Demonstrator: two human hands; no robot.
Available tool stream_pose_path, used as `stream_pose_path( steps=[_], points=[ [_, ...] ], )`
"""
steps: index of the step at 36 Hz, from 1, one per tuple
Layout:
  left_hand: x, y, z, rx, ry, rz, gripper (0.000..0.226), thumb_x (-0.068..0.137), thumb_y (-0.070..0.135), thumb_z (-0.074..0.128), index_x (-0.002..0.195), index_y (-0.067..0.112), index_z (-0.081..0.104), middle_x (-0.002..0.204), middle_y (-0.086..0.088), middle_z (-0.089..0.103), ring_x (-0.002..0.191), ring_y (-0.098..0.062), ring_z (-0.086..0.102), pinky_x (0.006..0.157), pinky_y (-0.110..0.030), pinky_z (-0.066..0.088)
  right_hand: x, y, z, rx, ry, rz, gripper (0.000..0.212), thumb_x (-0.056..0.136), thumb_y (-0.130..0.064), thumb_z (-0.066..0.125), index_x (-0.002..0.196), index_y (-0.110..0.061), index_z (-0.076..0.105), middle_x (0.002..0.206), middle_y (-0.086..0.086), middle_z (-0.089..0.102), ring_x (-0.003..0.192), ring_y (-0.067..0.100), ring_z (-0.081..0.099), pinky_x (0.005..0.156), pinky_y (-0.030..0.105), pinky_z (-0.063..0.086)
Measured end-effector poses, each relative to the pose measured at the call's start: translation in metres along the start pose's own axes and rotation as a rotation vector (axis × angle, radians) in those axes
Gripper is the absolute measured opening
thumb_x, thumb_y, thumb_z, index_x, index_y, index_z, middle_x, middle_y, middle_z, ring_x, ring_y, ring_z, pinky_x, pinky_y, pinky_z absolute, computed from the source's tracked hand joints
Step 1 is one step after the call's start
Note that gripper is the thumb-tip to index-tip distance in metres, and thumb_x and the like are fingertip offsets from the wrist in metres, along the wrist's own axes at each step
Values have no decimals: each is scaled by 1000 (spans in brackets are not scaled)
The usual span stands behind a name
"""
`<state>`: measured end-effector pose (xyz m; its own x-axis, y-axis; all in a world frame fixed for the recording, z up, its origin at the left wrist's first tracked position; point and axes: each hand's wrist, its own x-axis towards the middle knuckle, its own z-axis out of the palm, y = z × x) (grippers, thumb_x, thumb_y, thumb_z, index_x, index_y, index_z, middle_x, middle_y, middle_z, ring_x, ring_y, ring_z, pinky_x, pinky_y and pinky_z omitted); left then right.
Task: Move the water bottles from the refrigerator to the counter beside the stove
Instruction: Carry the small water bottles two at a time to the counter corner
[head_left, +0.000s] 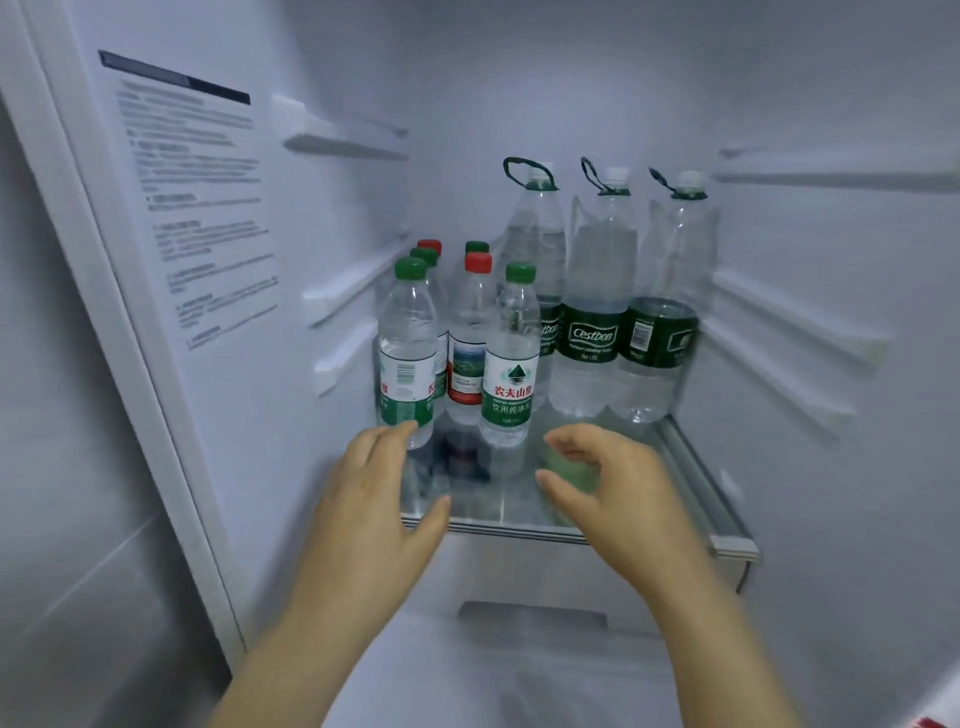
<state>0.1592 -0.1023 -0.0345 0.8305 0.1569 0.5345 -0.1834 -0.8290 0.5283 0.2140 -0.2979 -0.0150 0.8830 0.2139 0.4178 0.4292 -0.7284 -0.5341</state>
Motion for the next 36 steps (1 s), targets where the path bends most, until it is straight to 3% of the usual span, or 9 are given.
stream_pose_path(
  steps=[5,8,16,21,25,28,32,36],
  points=[
    [16,-12,15,20,19,-58,63,77,19,73,134,15,47,130,1,49,117,-15,45,93,-16,29,23,14,15,65,3,29,30,80,-24,74,109,-23,68,103,-13,67,99,7,62,91,32,51],
    [25,-19,22,31,23,-85,63,76,18,74,133,13,48,129,-1,50,118,-19,47,94,-16,29,33,19,21,72,-6,41,30,81,-24,73,110,-23,68,106,-12,68,98,5,61,91,28,50],
    [49,-24,36,-41,50,-113,69,76,17,74,137,10,43,132,-3,47,117,-9,37,91,-3,17,58,30,36,151,-23,106,34,80,-22,74,113,-21,66,103,-12,68,95,3,62,90,23,50],
    [61,-27,44,-71,81,-159,74,78,21,73,142,13,37,137,-2,43,125,-14,39,95,-10,22,74,38,47,234,-8,165,39,79,-22,75,116,-20,63,102,-13,63,96,6,61,90,25,49],
    [68,-30,50,-74,97,-153,72,78,22,72,141,16,37,133,0,46,122,-13,40,92,-12,24,87,42,55,267,-9,191,52,78,-26,76,126,-19,56,120,-5,62,108,11,58,97,33,49],
    [73,-34,54,-72,102,-174,73,78,23,73,141,17,37,133,0,46,122,-15,42,93,-15,27,99,43,59,276,-13,193,65,78,-30,76,135,-18,47,130,-4,57,114,11,54,99,32,47],
    [78,-40,59,-55,125,-206,76,77,25,72,142,16,35,138,-2,43,126,-16,41,97,-17,27,112,43,66,300,-9,177,72,78,-31,76,140,-21,40,133,-6,53,109,5,48,93,27,44],
    [84,-45,62,-65,165,-214,74,76,25,73,140,18,36,135,0,45,118,-8,41,88,-15,28,124,43,74,332,-9,168,74,76,-30,78,139,-21,39,130,-7,54,106,3,48,89,24,43]
  ],
)
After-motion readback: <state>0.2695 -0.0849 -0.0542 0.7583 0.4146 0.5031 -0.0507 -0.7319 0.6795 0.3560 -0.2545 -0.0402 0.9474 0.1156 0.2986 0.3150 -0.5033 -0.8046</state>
